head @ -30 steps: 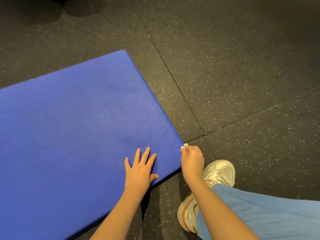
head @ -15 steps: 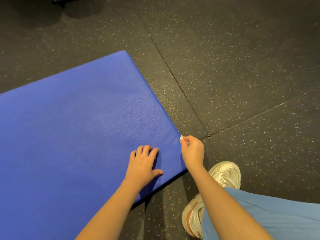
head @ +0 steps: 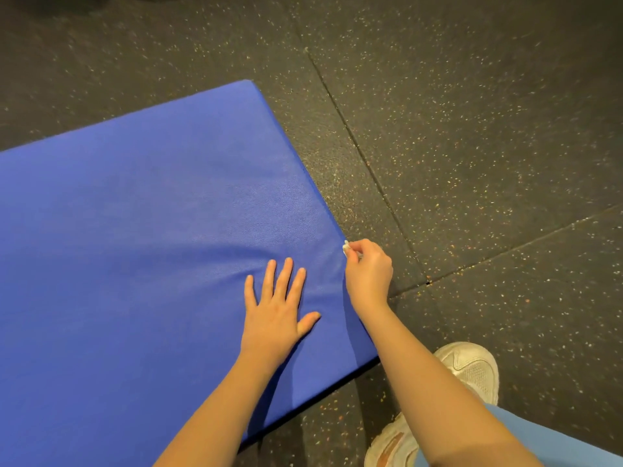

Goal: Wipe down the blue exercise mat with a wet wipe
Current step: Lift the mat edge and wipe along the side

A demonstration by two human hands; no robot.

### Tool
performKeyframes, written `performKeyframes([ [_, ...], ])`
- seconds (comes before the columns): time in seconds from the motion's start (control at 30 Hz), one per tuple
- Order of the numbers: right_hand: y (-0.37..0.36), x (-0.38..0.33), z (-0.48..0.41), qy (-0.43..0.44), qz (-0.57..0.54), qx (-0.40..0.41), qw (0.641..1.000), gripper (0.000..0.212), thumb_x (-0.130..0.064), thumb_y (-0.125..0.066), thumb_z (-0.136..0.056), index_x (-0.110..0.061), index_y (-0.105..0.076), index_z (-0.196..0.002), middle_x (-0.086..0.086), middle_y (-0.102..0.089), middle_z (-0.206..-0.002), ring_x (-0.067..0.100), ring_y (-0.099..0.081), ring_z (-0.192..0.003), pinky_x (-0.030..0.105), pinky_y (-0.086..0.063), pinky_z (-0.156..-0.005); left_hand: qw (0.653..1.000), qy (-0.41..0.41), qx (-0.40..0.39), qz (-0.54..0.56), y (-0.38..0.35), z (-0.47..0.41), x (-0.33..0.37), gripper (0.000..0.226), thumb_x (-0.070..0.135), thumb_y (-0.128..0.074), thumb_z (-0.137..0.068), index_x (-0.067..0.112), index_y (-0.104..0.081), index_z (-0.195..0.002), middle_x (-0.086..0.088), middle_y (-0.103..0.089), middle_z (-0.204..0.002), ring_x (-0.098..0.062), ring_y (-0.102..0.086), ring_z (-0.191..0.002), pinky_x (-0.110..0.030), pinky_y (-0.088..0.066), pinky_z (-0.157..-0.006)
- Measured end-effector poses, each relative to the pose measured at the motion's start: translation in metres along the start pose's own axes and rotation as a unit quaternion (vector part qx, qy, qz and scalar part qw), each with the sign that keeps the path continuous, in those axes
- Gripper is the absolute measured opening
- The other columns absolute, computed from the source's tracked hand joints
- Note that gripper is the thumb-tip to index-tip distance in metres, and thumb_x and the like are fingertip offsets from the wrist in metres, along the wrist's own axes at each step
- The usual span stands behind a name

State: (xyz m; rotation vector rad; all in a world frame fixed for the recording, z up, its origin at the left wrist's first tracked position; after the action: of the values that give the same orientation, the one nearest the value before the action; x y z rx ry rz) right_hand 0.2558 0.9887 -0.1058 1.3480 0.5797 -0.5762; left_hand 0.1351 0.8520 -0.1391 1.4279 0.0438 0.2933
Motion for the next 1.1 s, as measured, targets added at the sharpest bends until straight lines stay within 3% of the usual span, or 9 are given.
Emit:
performKeyframes([
  [0.13, -0.008, -0.007, -0.01, 0.019, 0.023, -0.017, 0.999, 0.015, -0.012, -0.058, -0.094, -0.001, -0.069, -0.094, 0.013, -0.068, -0.099, 0.031, -0.061, -0.092, 0.039, -0.045, -0.075, 1.0, -0.001, 0.007, -0.001, 0.0, 0.0, -0.001, 0.074, 0.062, -0.031, -0.087, 0.016, -0.034, -0.145, -0.01, -0.034, -0.153, -0.034, -0.025, -0.142, -0.062, -0.019, -0.107],
  [0.33, -0.008, -0.008, -0.013, 0.022, 0.047, -0.04, 0.998, 0.016, -0.012, -0.058, -0.094, -0.001, -0.068, -0.092, 0.014, -0.066, -0.098, 0.031, -0.06, -0.089, 0.039, -0.047, -0.074, 1.0, 0.001, 0.003, 0.0, 0.001, 0.0, 0.0, 0.074, 0.062, -0.032, -0.087, 0.016, -0.043, -0.143, -0.01, -0.037, -0.152, -0.034, -0.029, -0.141, -0.061, -0.02, -0.108],
  [0.53, -0.007, 0.0, -0.001, 0.011, -0.009, 0.014, 1.0, 0.011, -0.009, -0.06, -0.092, -0.003, -0.069, -0.09, 0.009, -0.066, -0.091, 0.026, -0.061, -0.086, 0.031, -0.042, -0.069, 0.997, 0.022, 0.062, 0.04, 0.019, -0.023, -0.016, 0.055, 0.048, -0.035, -0.089, 0.014, -0.059, -0.126, -0.006, -0.055, -0.136, -0.027, -0.037, -0.13, -0.048, -0.028, -0.101],
  [0.77, -0.03, -0.025, -0.035, 0.04, -0.047, 0.023, 0.998, 0.01, -0.009, -0.062, -0.091, -0.005, -0.071, -0.09, 0.006, -0.069, -0.093, 0.019, -0.06, -0.085, 0.03, -0.043, -0.073, 0.996, 0.067, 0.057, 0.021, 0.019, -0.059, -0.043, 0.067, 0.051, -0.031, -0.091, 0.012, -0.043, -0.144, -0.007, -0.033, -0.154, -0.033, -0.024, -0.144, -0.056, -0.016, -0.114],
  [1.0, -0.065, -0.066, -0.08, 0.081, -0.052, 0.002, 0.995, 0.01, -0.009, -0.061, -0.091, -0.004, -0.069, -0.088, 0.008, -0.068, -0.092, 0.022, -0.061, -0.086, 0.026, -0.038, -0.069, 0.996, 0.069, 0.054, 0.013, 0.018, -0.058, -0.044, 0.066, 0.051, -0.032, -0.092, 0.013, -0.042, -0.145, -0.006, -0.031, -0.155, -0.032, -0.022, -0.145, -0.056, -0.017, -0.114],
  [1.1, -0.076, -0.078, -0.099, 0.094, -0.046, -0.012, 0.994, 0.012, -0.011, -0.061, -0.092, -0.002, -0.068, -0.089, 0.01, -0.068, -0.093, 0.024, -0.06, -0.087, 0.023, -0.031, -0.065, 0.996, 0.066, 0.05, 0.031, 0.02, -0.058, -0.043, 0.063, 0.05, -0.035, -0.09, 0.013, -0.046, -0.141, -0.006, -0.038, -0.151, -0.034, -0.029, -0.142, -0.055, -0.019, -0.112],
])
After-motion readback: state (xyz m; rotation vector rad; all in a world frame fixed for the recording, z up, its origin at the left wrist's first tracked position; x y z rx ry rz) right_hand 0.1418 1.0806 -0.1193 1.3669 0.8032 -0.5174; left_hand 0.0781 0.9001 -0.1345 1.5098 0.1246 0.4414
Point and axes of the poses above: each hand's wrist, its own z-axis away from the middle knuckle, its own y-axis out of the back of the hand, x = y × z, the point moved 6 cm from there along -z, towards the middle knuckle
